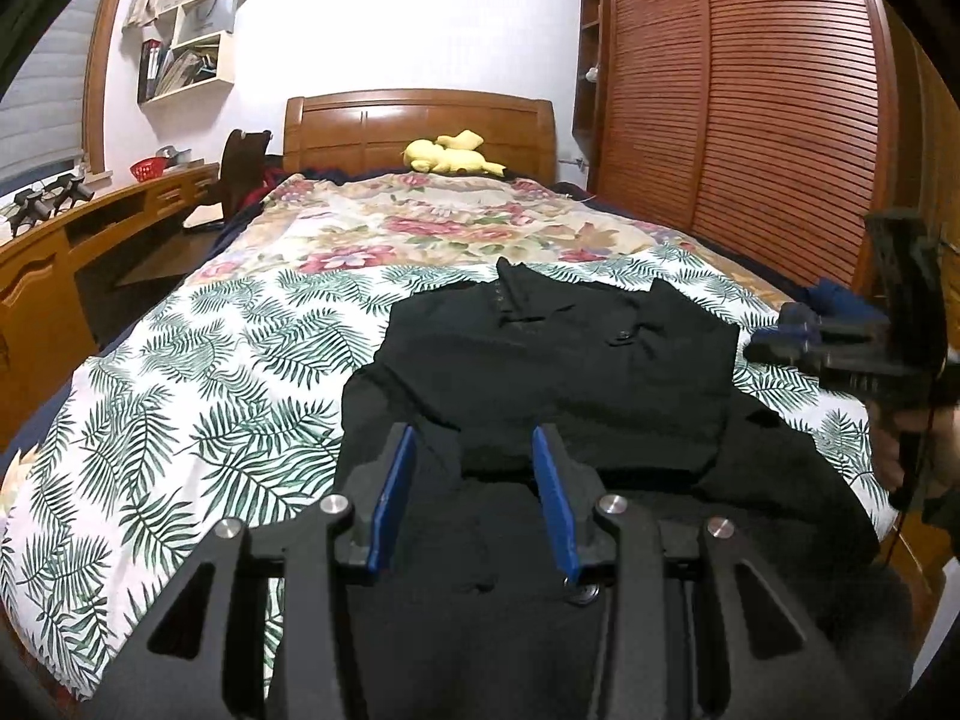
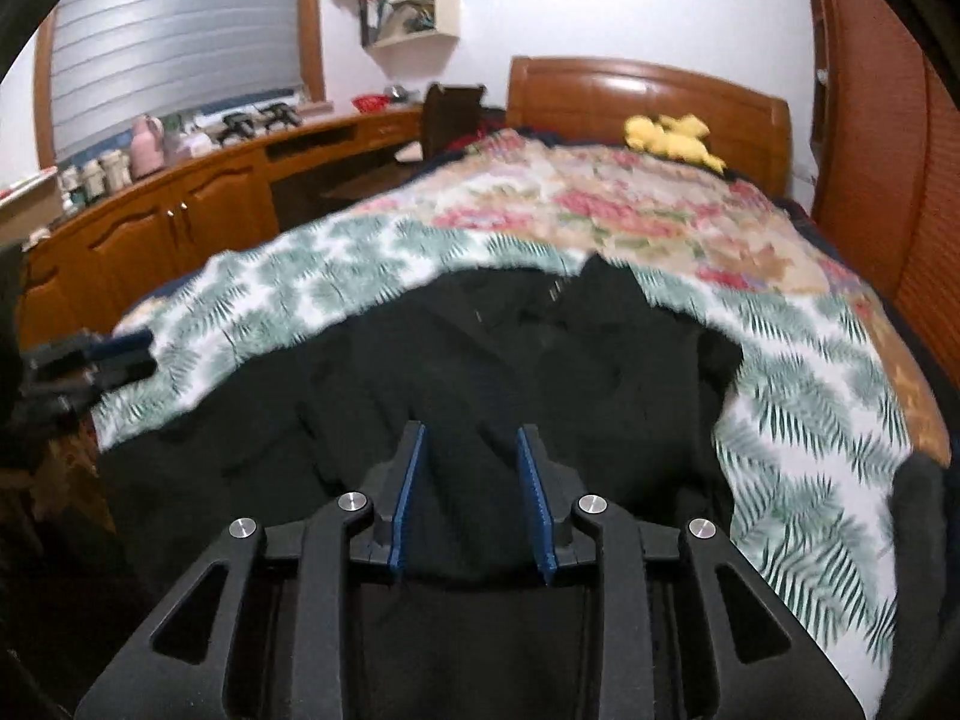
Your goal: Fold large clothes
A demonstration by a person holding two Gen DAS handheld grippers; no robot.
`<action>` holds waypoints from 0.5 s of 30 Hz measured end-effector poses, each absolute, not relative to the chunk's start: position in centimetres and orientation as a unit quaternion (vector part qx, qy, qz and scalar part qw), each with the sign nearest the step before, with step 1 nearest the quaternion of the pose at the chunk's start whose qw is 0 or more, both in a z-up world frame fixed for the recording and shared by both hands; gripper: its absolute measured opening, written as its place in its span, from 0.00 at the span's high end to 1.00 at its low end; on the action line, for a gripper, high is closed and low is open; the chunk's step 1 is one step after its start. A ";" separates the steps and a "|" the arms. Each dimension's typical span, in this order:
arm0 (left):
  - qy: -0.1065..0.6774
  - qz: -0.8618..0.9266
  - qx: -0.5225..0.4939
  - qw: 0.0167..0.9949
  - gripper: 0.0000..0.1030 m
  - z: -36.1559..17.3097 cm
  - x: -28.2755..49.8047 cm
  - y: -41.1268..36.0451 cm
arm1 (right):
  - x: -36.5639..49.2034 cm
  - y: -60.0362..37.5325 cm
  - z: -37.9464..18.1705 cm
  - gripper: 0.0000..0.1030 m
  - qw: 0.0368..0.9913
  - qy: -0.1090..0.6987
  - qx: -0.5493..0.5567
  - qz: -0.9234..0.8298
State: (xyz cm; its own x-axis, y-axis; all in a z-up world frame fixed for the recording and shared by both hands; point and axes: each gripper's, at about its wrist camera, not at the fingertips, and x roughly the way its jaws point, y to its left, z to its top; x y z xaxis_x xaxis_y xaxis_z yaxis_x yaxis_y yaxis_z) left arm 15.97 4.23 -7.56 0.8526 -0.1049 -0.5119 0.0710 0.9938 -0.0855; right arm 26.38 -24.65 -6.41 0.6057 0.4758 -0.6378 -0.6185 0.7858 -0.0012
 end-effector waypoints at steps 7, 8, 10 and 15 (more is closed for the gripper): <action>0.282 -0.046 -0.029 0.958 0.62 -8.6 16.9 3.8 | 27.8 -26.8 -12.3 0.62 0.879 0.372 -0.110 0.276; 0.285 -0.046 -0.027 0.957 0.62 -8.8 17.1 3.6 | 27.9 -27.0 -12.8 0.59 0.878 0.377 -0.108 0.274; 0.290 -0.045 -0.022 0.956 0.62 -9.1 17.4 3.3 | 28.1 -27.3 -14.0 0.57 0.876 0.388 -0.109 0.265; 0.317 -0.058 -0.019 0.946 0.62 -10.3 18.5 2.5 | 28.6 -27.7 -16.3 0.55 0.871 0.405 -0.109 0.255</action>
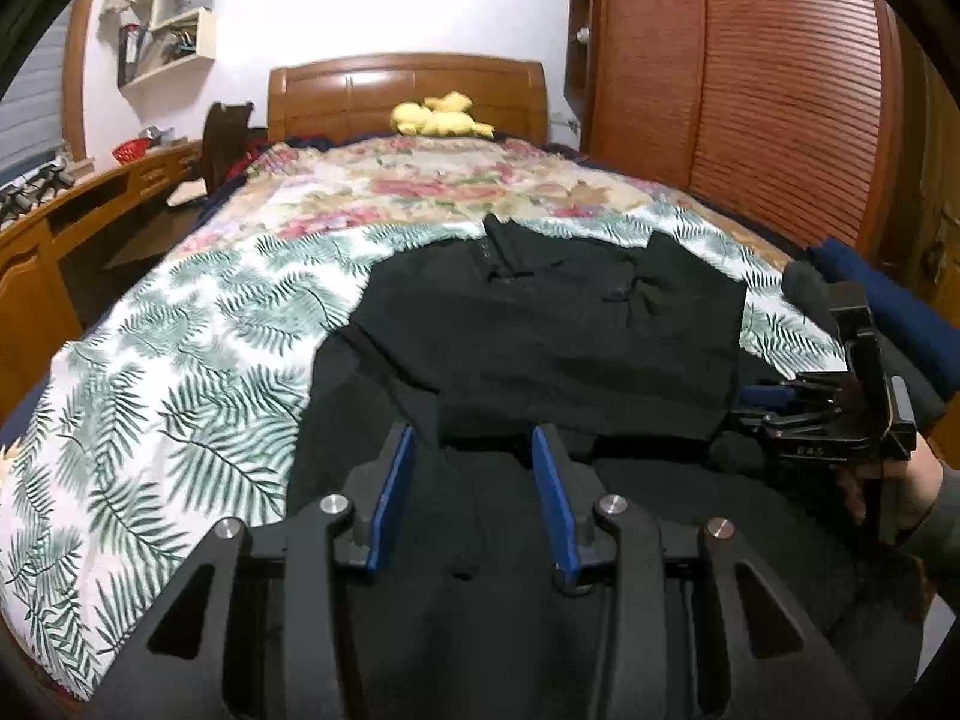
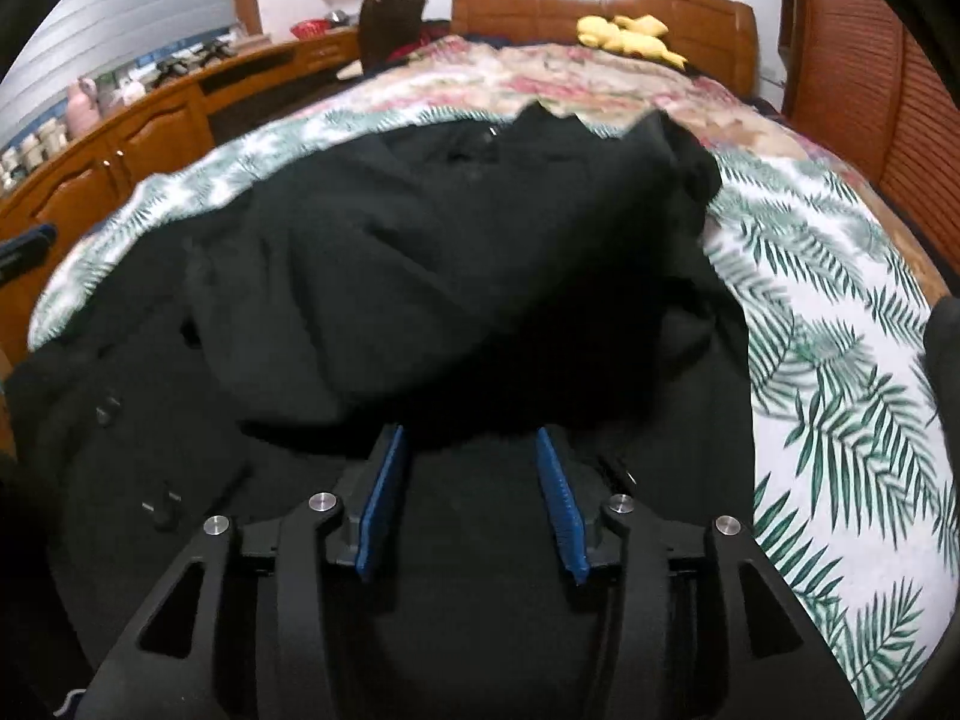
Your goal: Fold large clothes
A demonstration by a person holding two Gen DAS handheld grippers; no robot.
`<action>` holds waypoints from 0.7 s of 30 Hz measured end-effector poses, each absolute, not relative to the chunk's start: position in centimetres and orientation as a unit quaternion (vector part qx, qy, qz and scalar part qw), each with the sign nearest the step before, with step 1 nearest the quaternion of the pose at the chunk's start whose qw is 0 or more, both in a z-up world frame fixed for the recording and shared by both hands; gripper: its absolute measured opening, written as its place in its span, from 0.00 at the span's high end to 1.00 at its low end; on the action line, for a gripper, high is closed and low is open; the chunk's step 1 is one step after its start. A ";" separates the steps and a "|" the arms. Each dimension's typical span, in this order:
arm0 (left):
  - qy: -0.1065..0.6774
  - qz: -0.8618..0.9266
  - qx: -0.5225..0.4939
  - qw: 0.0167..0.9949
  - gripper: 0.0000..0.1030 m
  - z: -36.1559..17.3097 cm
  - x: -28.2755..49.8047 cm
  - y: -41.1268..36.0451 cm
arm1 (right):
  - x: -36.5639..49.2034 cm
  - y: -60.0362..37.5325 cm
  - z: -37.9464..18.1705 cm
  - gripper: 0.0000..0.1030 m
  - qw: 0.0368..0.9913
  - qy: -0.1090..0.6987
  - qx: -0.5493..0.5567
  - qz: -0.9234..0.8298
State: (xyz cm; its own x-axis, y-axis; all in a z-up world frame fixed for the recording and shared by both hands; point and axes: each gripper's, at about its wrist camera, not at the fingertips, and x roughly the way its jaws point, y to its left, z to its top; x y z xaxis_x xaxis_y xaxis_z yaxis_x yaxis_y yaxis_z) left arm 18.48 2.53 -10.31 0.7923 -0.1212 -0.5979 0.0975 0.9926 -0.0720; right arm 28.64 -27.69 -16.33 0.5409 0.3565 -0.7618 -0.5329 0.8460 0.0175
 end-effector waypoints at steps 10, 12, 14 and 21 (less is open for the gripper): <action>0.384 -0.054 -0.009 0.922 0.62 -12.7 21.5 1.1 | 28.0 -27.8 -17.2 0.55 0.880 0.384 -0.108 0.257; 0.394 -0.049 -0.008 0.918 0.62 -12.9 22.6 0.9 | 27.8 -27.8 -17.1 0.55 0.883 0.378 -0.107 0.256; 0.401 -0.045 -0.014 0.915 0.62 -13.0 23.6 0.8 | 27.6 -27.9 -17.1 0.55 0.885 0.374 -0.106 0.257; 0.423 -0.034 -0.061 0.904 0.62 -13.7 27.1 1.9 | 27.6 -27.8 -17.1 0.55 0.885 0.372 -0.110 0.257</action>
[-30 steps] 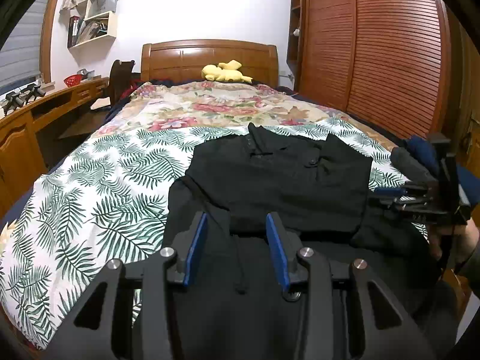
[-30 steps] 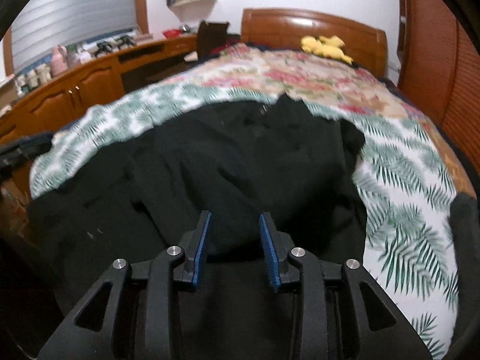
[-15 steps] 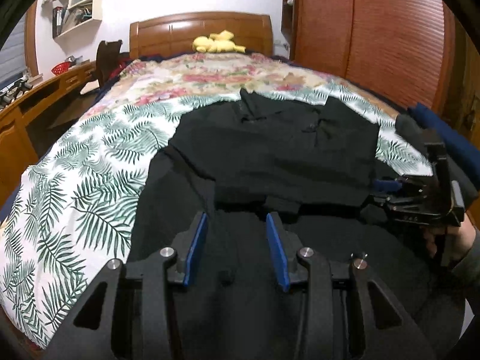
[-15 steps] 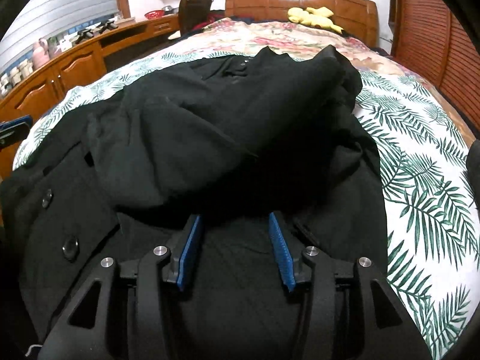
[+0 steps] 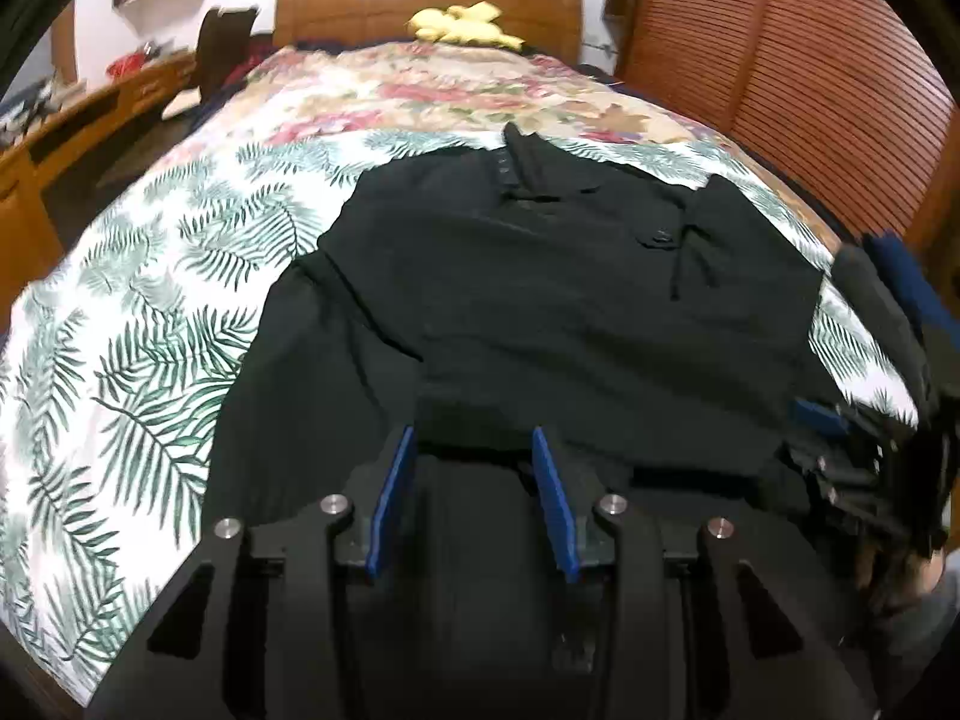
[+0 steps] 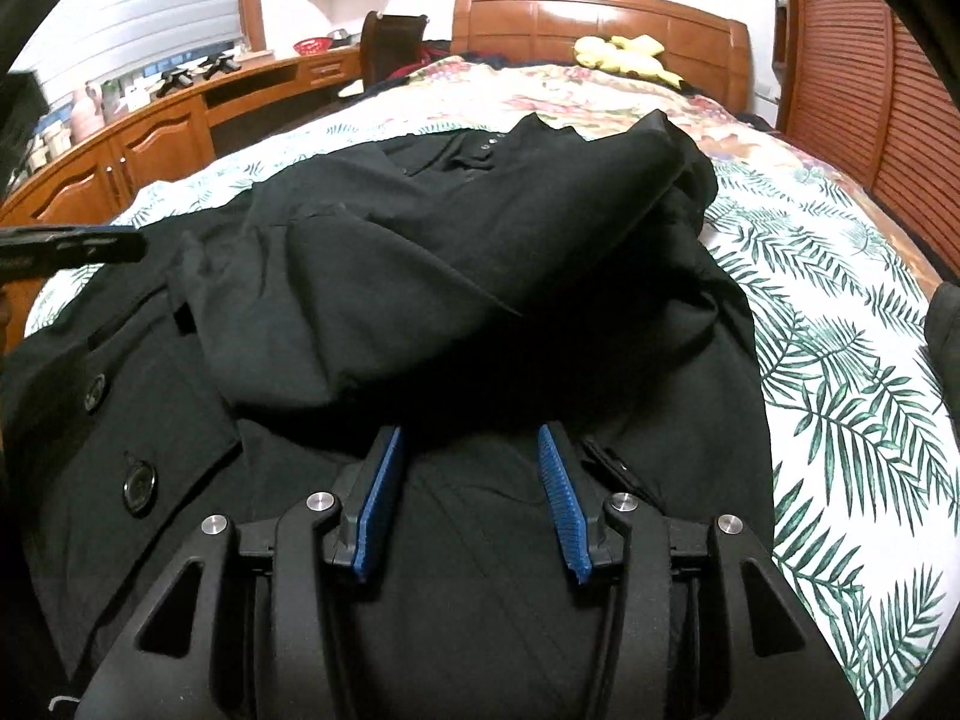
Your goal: Fold large clothes
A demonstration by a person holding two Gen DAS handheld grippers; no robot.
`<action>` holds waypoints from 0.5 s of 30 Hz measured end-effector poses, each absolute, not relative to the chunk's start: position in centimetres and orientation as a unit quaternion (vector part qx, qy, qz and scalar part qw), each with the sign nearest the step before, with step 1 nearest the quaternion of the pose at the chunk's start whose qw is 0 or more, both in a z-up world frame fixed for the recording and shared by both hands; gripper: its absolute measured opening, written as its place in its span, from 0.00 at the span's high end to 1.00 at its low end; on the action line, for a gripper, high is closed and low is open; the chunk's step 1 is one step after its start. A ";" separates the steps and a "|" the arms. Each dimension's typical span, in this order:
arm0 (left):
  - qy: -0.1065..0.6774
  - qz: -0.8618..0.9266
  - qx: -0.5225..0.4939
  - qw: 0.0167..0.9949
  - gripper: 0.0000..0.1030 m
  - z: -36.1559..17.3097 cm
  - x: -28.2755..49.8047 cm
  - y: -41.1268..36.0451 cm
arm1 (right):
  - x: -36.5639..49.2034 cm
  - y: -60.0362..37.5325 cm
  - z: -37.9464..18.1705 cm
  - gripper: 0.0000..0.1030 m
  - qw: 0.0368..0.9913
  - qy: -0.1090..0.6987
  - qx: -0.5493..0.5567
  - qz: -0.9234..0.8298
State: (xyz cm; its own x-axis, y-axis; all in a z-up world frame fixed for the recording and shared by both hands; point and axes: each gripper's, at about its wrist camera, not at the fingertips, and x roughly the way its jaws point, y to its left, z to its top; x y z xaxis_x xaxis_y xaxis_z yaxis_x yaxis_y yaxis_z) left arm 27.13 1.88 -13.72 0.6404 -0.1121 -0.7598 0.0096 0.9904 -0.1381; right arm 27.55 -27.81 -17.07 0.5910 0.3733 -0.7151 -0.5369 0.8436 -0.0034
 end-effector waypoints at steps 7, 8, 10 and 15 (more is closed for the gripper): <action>0.443 -0.022 -0.089 0.892 0.62 -15.3 30.0 3.1 | 27.9 -28.1 -17.1 0.54 0.883 0.375 -0.100 0.265; 0.445 -0.029 -0.093 0.890 0.62 -15.5 30.2 3.1 | 27.8 -28.1 -17.1 0.54 0.883 0.375 -0.100 0.265; 0.448 -0.033 -0.092 0.889 0.62 -15.9 30.3 3.0 | 27.8 -28.2 -17.1 0.54 0.883 0.375 -0.101 0.265; 0.435 -0.050 -0.080 0.896 0.63 -16.3 29.6 2.6 | 27.8 -28.2 -17.1 0.54 0.882 0.377 -0.105 0.263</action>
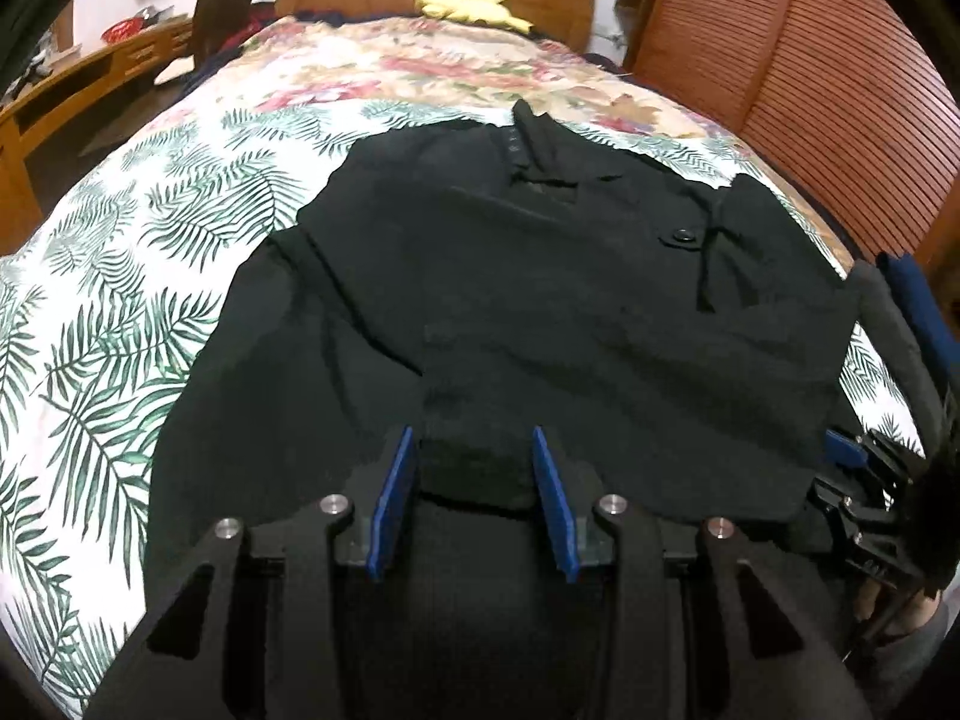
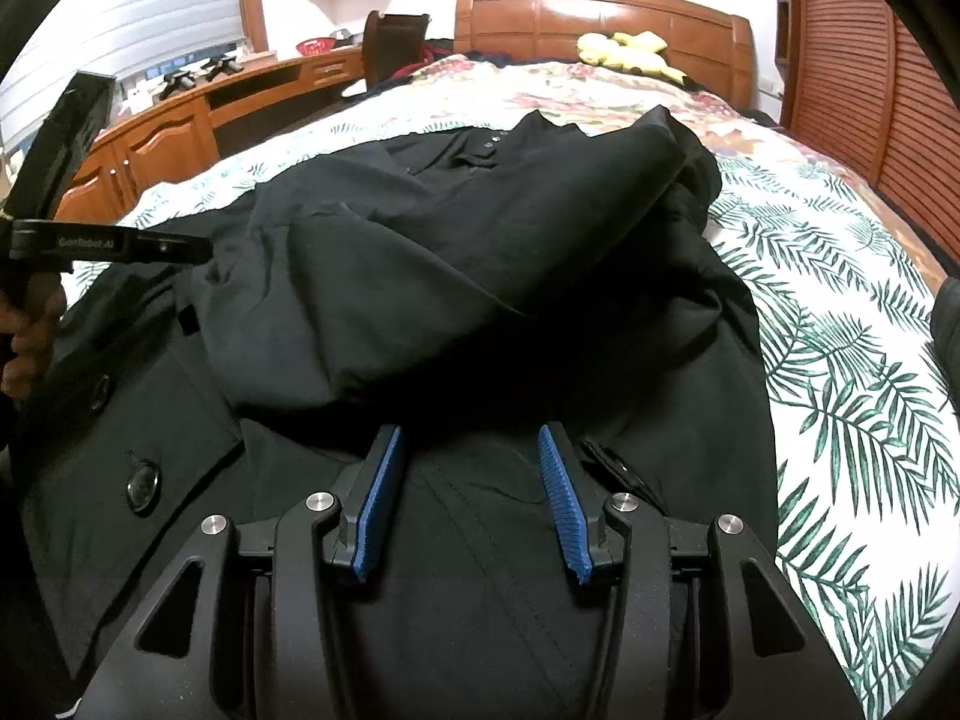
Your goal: Fold large clothes
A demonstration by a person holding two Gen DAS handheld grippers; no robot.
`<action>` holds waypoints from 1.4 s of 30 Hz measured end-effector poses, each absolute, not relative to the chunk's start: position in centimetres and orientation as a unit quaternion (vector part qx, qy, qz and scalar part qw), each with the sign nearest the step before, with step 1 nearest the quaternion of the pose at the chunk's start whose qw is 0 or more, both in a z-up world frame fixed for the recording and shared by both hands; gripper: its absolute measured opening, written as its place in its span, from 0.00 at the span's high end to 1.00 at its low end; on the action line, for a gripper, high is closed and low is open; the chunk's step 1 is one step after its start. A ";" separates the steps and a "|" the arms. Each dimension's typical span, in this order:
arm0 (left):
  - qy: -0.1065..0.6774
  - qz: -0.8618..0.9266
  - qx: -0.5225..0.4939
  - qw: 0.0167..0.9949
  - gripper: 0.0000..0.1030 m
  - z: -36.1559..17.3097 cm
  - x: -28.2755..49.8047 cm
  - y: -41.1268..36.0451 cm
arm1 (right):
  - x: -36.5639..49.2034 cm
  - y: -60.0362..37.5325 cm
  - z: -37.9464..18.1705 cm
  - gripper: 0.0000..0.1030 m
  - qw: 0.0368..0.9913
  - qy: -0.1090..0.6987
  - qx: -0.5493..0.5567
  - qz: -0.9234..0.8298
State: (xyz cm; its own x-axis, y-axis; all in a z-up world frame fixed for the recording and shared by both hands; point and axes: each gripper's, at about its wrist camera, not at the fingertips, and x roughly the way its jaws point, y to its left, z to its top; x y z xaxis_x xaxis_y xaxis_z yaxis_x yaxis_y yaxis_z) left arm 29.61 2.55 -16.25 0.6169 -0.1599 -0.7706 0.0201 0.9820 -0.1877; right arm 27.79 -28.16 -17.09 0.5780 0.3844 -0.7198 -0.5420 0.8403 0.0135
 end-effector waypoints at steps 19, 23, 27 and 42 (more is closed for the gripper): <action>0.300 -0.066 -0.003 0.952 0.93 -7.0 20.8 1.2 | 25.0 -29.9 -14.0 0.54 0.903 0.354 -0.112 0.215; 0.284 -0.055 -0.018 0.957 0.93 -5.6 17.3 2.3 | 24.1 -29.8 -13.4 0.54 0.907 0.343 -0.123 0.212; 0.279 -0.035 -0.013 0.959 0.93 -5.6 14.9 2.8 | 23.7 -29.2 -13.4 0.54 0.905 0.341 -0.136 0.213; 0.299 -0.022 -0.008 0.954 0.93 -6.6 11.4 2.9 | 24.1 -27.9 -14.0 0.54 0.902 0.345 -0.142 0.218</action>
